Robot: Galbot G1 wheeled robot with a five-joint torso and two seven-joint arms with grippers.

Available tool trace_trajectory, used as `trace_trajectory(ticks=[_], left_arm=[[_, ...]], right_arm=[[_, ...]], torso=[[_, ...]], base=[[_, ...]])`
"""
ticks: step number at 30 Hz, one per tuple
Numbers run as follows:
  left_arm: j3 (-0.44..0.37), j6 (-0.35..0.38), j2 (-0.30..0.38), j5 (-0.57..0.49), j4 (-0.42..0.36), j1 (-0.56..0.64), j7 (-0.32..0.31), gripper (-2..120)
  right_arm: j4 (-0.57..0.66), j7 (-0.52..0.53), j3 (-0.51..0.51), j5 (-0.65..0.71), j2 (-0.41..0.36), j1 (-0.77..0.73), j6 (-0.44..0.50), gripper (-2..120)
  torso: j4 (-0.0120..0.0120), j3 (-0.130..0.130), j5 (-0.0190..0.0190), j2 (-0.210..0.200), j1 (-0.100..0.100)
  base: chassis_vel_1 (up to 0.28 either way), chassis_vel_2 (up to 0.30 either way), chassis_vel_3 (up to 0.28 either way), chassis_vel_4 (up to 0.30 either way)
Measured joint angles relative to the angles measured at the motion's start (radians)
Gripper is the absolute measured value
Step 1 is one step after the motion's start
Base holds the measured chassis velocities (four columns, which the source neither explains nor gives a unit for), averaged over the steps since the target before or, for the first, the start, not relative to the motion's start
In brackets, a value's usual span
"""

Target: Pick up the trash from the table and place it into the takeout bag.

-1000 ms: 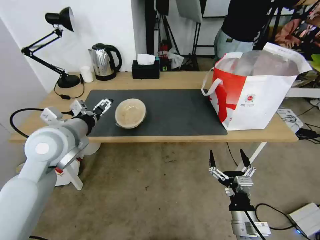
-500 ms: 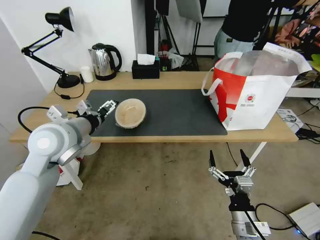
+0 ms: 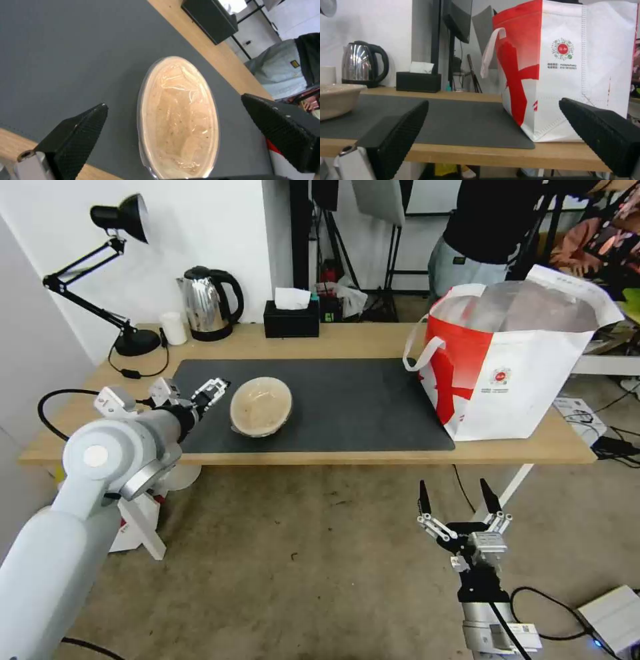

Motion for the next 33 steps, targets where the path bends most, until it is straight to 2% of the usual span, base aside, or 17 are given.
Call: trace_trajectory(ticks=[33], left_arm=[[0.089, 0.007, -0.064, 0.031, 0.104, -0.070, 0.016, 100]], right_arm=[[0.000, 0.000, 0.000, 0.000, 0.000, 0.000, 0.000, 100]], torso=[[0.0000, 0.000, 0.0001, 0.000, 0.000]], base=[[0.000, 0.000, 0.000, 0.000]])
